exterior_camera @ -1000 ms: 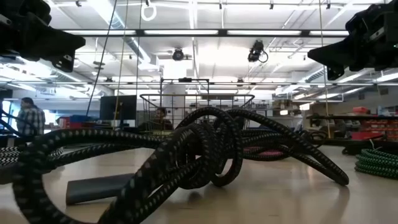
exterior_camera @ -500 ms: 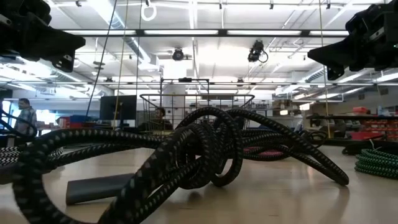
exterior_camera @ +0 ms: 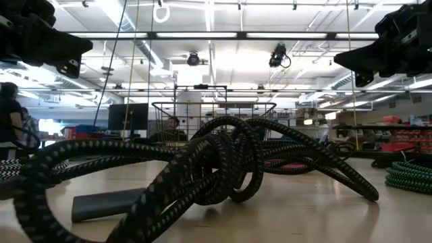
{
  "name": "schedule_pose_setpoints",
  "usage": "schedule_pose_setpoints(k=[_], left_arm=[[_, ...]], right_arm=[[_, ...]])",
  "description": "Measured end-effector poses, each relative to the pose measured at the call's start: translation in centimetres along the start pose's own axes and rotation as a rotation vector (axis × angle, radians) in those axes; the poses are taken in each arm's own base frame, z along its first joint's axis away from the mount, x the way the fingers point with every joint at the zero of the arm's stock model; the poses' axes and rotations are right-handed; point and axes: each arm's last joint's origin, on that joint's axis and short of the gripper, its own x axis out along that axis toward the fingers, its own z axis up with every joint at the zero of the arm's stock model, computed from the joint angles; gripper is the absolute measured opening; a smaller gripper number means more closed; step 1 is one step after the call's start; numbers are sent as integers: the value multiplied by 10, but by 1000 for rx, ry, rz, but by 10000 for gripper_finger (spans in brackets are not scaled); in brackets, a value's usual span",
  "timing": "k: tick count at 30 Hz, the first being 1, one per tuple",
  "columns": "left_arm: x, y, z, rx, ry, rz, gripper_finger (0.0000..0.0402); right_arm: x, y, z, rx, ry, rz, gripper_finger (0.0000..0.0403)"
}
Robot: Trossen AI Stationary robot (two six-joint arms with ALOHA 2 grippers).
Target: Pick and place USB-C Cables
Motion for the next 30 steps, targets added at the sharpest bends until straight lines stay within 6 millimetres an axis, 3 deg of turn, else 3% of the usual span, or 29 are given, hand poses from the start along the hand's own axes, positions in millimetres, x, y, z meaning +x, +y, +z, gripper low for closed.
schedule_pose_setpoints(k=[22,30], left_arm=[[0,1,0,29,-1,37,5],[0,2,0,-56,-7,57,5]], right_arm=[[0,0,0,0,0,0,29],[0,0,0,0,0,0,29]])
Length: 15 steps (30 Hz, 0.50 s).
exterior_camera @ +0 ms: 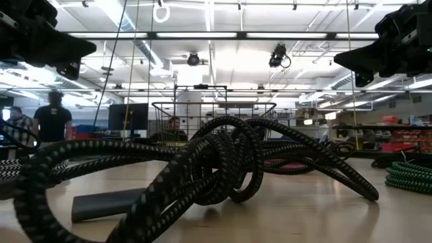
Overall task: Pick and place USB-C Cables
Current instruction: Put the black charger cable into the wire basket
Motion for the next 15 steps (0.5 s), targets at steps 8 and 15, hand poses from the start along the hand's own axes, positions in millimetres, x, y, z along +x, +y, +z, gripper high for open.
schedule_pose_setpoints(k=[8,15], left_arm=[[0,-1,8,-481,-69,-22,5],[-3,8,22,-540,-262,185,5]], right_arm=[[0,0,0,0,0,0,29],[0,0,5,2,-53,2,29]])
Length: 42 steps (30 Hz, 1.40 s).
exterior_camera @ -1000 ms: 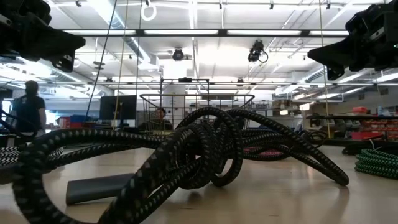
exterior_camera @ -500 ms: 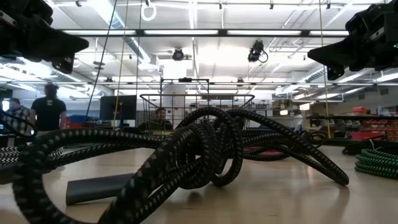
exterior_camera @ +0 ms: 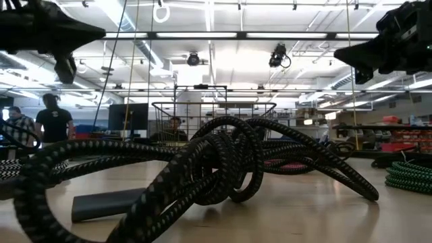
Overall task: Pick and place USB-C Cables
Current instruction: Put the black charger cable into the wire basket
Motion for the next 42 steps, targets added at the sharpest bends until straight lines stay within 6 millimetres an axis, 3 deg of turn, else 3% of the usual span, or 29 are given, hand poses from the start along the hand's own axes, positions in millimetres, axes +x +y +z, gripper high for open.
schedule_pose_setpoints(k=[5,14,25,33,39,42], left_arm=[[0,-1,17,128,-175,112,5],[-3,-5,34,187,-303,94,5],[-5,-8,39,226,-337,51,5],[-12,-16,55,340,-497,-168,5],[-16,-18,62,377,-573,-218,5],[-13,-28,75,392,-557,-218,5]], right_arm=[[-2,1,18,67,-190,13,29],[-16,2,53,196,-571,80,29],[-19,2,58,239,-635,104,29],[-22,0,62,272,-694,64,29],[-36,4,94,100,-840,106,29],[-38,5,119,68,-786,109,29]])
